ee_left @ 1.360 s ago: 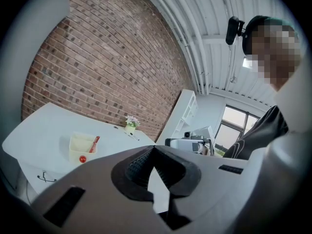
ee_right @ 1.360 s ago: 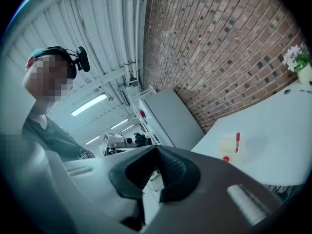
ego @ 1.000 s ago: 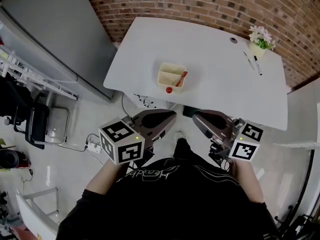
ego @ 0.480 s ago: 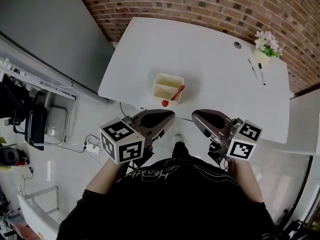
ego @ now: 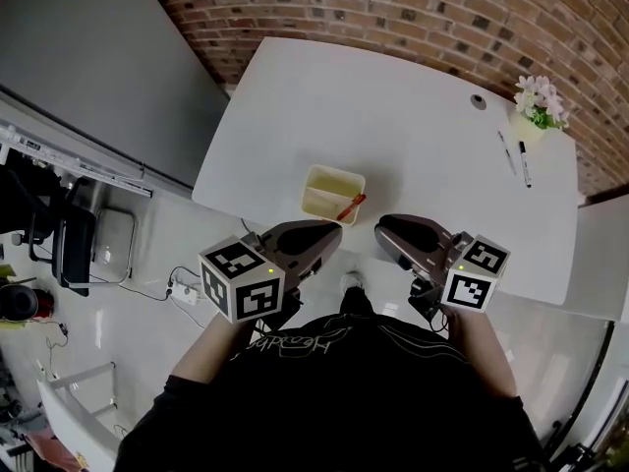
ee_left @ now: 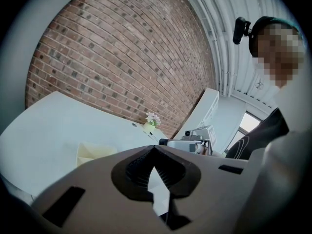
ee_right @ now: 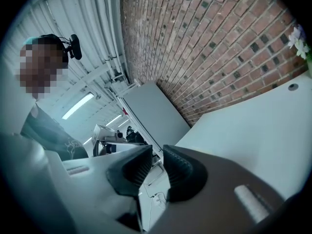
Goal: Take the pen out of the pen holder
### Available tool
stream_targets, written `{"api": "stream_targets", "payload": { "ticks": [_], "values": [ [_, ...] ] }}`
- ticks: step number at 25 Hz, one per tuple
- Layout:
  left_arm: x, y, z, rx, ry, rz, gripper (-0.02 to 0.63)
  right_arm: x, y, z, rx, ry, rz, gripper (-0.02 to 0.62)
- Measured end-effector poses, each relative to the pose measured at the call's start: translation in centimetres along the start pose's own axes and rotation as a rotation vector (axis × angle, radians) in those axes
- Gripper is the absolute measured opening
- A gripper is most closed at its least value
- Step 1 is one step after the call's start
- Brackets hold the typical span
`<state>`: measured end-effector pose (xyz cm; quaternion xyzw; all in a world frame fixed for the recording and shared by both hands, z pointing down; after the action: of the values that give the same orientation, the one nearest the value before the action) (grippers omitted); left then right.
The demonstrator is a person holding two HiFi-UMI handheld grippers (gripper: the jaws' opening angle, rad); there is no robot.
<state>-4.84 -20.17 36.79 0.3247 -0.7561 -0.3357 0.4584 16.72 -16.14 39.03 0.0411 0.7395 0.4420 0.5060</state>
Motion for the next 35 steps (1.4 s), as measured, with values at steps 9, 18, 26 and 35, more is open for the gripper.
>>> {"api": "stream_targets", "payload": {
  "ticks": [9, 18, 26, 35],
  "values": [
    [2.7, -0.3, -1.1, 0.006, -0.022, 0.052, 0.003, -3.4, 0.0, -2.2, 0.073, 0.048, 0.017, 0.115],
    [4.4, 0.0, -1.4, 0.006, -0.05, 0.087, 0.003, -6.8, 1.1, -3.8, 0.155, 0.117, 0.052, 0.117],
    [5.5, 0.4, -0.7, 0.007, -0.076, 0.111, 0.003, -9.0, 2.3, -5.2, 0.193, 0.147, 0.064, 0.117],
    [6.2, 1.1, -0.1, 0.002, -0.082, 0.156, 0.003, -9.6, 3.2, -6.4, 0.222, 0.178, 0.079, 0.115]
  ]
}}
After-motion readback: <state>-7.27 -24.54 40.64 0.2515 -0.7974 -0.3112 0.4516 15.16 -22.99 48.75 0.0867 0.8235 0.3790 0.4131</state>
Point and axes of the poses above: the fingertips, and each gripper's own axes: z backward along the fingers, x to its left, y out of its underside, the point moved 9 cm from there along z, backward along the fingers, and after that the axes turned 6 degrees about -z, right-handed, at the moved point
